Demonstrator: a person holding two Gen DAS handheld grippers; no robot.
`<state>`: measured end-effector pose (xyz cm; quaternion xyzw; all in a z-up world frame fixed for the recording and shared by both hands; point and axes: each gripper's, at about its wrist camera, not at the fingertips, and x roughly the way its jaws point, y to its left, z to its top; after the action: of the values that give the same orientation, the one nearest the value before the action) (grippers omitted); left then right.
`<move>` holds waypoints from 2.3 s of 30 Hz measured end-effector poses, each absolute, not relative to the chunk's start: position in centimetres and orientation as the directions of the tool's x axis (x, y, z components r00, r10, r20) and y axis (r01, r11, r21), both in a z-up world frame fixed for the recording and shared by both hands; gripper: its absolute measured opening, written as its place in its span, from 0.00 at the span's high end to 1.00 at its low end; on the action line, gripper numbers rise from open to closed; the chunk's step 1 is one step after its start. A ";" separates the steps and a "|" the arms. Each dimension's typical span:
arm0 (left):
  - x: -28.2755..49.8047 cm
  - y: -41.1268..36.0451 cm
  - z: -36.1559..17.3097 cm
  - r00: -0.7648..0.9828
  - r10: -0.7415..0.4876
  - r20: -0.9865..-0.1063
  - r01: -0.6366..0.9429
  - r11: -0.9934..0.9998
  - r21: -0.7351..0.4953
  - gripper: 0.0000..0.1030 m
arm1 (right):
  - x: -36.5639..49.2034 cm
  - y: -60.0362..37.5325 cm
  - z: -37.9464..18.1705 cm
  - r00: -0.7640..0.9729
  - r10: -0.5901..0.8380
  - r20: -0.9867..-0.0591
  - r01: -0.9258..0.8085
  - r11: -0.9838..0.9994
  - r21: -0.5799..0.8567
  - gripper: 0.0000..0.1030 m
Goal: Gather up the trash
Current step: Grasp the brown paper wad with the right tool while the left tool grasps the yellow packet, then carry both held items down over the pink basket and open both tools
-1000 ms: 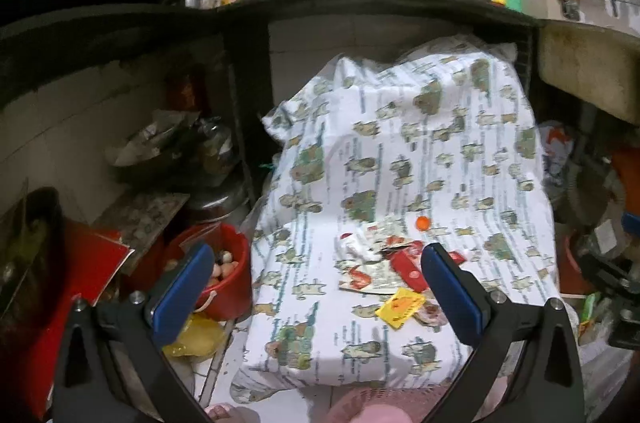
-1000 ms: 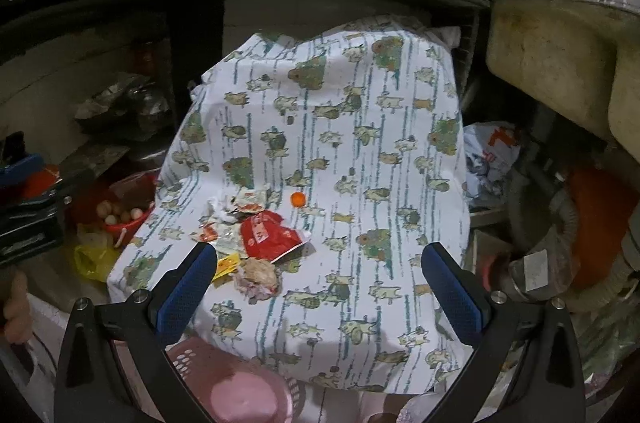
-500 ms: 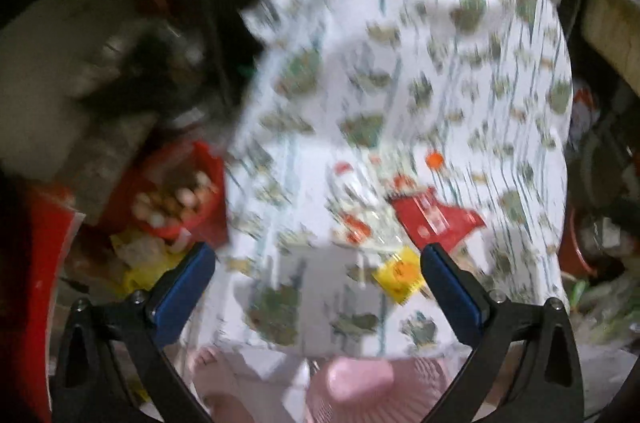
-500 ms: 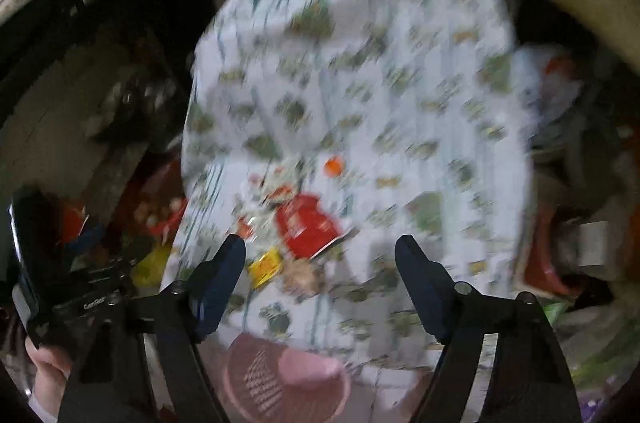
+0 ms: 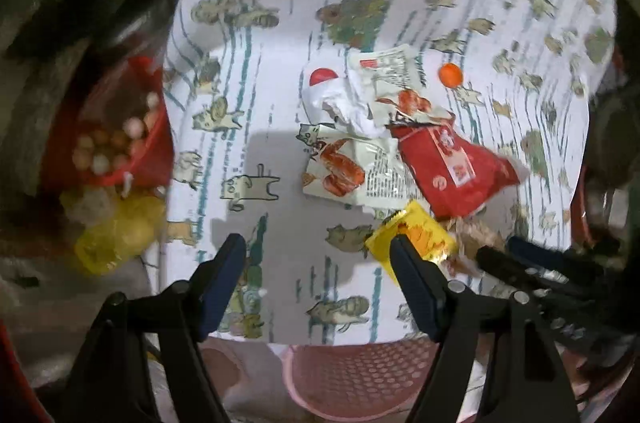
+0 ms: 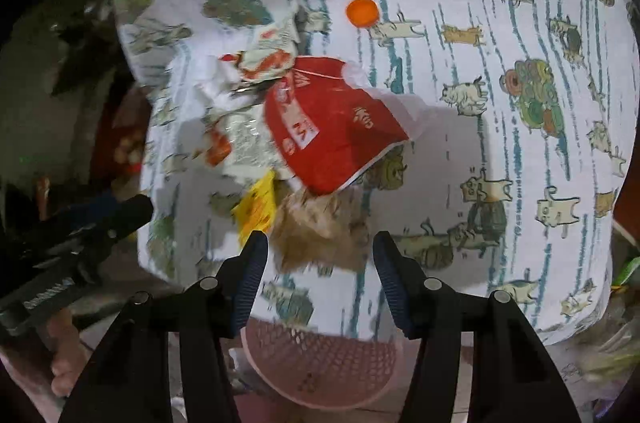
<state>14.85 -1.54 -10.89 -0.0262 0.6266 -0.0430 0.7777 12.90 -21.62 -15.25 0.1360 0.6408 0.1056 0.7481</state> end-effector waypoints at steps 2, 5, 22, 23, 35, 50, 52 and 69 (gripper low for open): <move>15.5 -1.2 -11.5 0.177 -0.157 -0.972 -0.010 0.987 -0.161 0.29 | 13.6 -21.7 -16.8 0.113 0.337 -0.935 0.042 0.938 0.344 0.44; 16.2 -1.4 -12.6 0.125 -0.215 -0.969 -0.057 0.973 -0.224 0.20 | 14.0 -21.3 -18.5 0.059 0.332 -0.941 0.031 0.942 0.335 0.50; 16.3 -7.0 -19.1 0.000 -0.128 -0.992 -0.174 0.977 -0.127 0.14 | 12.6 -30.6 -14.1 0.210 0.294 -0.933 0.212 0.917 0.337 0.55; 16.2 -7.1 -19.2 0.011 -0.111 -0.994 -0.184 0.977 -0.111 0.14 | 12.7 -31.1 -14.0 0.216 0.299 -0.930 0.215 0.914 0.344 0.55; 14.4 -11.8 -18.7 0.113 0.038 -0.993 0.000 0.999 0.038 0.65 | 12.5 -32.4 -13.4 0.220 0.313 -0.924 0.229 0.904 0.361 0.55; 11.3 -7.3 -13.9 0.123 -0.122 -0.985 0.033 0.992 -0.118 0.96 | 11.9 -32.5 -13.0 0.234 0.278 -0.932 0.228 0.916 0.330 0.55; 11.0 -6.4 -12.6 0.153 -0.118 -0.981 0.040 0.993 -0.114 0.96 | 11.8 -32.0 -12.6 0.241 0.266 -0.933 0.208 0.925 0.317 0.55; 7.9 -5.1 -10.5 0.225 -0.102 -0.969 0.145 0.987 -0.071 0.95 | 4.9 -23.6 -9.3 0.257 0.213 -0.943 -0.055 0.977 0.205 0.54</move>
<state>7.90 -5.14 -10.46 0.0173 0.6176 -0.0791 0.7823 4.92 -23.63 -9.31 0.0654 0.6035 0.0846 0.7902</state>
